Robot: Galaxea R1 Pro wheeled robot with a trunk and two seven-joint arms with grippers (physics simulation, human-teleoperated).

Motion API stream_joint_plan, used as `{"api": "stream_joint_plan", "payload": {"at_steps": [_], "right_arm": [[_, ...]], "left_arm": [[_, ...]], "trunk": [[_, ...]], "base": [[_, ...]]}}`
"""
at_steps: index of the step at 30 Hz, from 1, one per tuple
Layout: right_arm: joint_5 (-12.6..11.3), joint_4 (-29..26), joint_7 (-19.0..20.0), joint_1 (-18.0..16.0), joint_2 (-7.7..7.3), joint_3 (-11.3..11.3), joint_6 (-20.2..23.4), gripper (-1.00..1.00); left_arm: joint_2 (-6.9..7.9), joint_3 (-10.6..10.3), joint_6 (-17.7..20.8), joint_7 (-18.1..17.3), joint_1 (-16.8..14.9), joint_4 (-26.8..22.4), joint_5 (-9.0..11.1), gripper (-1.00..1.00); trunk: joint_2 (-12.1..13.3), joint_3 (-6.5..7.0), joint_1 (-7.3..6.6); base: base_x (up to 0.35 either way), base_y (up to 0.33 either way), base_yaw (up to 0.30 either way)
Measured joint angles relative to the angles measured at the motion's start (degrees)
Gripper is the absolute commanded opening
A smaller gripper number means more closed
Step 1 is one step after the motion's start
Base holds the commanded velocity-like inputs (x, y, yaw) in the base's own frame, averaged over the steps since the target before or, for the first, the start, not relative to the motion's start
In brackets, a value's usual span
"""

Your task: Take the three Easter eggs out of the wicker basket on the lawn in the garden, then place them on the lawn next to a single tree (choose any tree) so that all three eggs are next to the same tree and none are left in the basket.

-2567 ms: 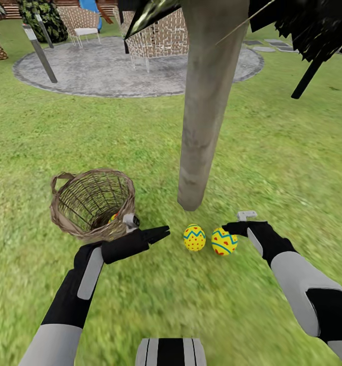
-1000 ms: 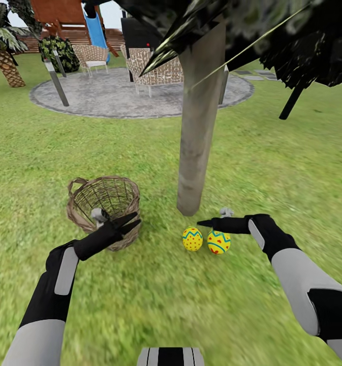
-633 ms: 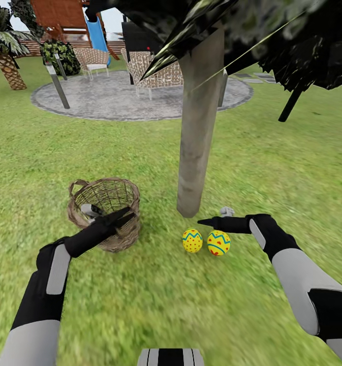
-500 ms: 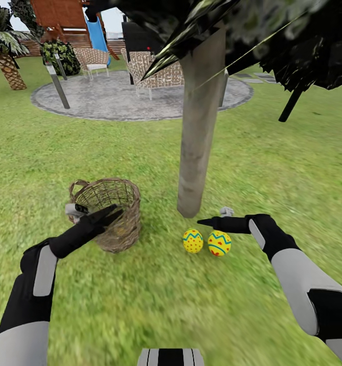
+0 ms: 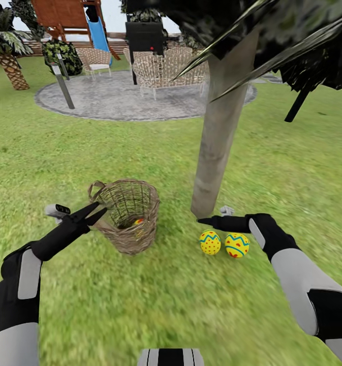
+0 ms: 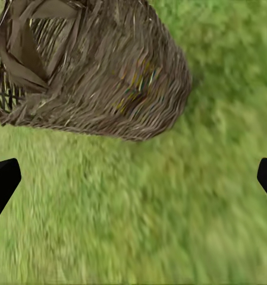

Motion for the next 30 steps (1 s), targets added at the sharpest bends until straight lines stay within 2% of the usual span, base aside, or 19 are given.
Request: {"api": "stream_joint_plan", "payload": {"at_steps": [4, 8, 10, 13, 19, 23, 27, 30], "right_arm": [[0.0, -0.7, 0.0, 0.0, -0.03, 0.0, 0.0, 1.00], [-0.3, -0.9, 1.0, 0.0, -0.06, -0.3, 0.0, 1.00], [-2.0, -0.9, 2.1, 0.0, -0.18, -0.3, 0.2, 1.00], [-5.9, -0.9, 3.1, 0.1, -0.34, -0.3, 1.1, 1.00], [-8.2, -1.6, 3.6, 0.1, -0.47, -0.3, 1.3, 1.00], [-11.0, -7.4, 3.4, 0.1, -0.30, -0.3, 3.2, 1.00], [-11.5, -15.9, 1.8, 0.2, 0.06, -0.2, 9.3, 1.00], [-11.7, -20.2, -1.3, 0.2, 0.18, -0.1, 10.8, 1.00]], "left_arm": [[0.00, 0.0, 0.0, 0.0, 0.0, 0.0, 0.0, 1.00], [-0.07, 0.0, -0.2, 0.0, 0.1, 0.0, 0.0, 1.00], [-0.22, 0.0, -0.3, 0.0, 0.1, 0.0, 0.0, 1.00], [-0.52, 0.0, -0.4, -0.1, 0.1, 0.2, 0.0, 1.00], [-0.78, -0.1, -0.4, -0.1, 0.1, 0.3, 0.1, 1.00], [-0.87, 0.0, -0.4, 0.0, 0.1, 0.4, 0.1, 1.00], [-0.88, 0.0, -0.3, 0.0, 0.1, 0.4, 0.1, 1.00], [-0.88, 0.0, -0.2, 0.0, 0.1, 0.4, 0.1, 1.00]], "trunk": [[0.0, 0.00, 0.00], [0.0, 0.00, 0.00], [0.0, 0.00, 0.00], [0.0, 0.00, 0.00], [0.0, 0.00, 0.00], [0.0, 0.00, 0.00], [0.0, 0.00, 0.00], [0.0, 0.66, -0.08]], "base": [[0.000, 0.306, 0.000], [0.000, 0.082, 0.000], [0.000, 0.018, 0.000], [0.000, 0.005, 0.000], [0.000, 0.001, 0.000], [0.000, 0.000, 0.000], [0.000, 0.000, 0.000], [0.000, 0.000, 0.000]]}}
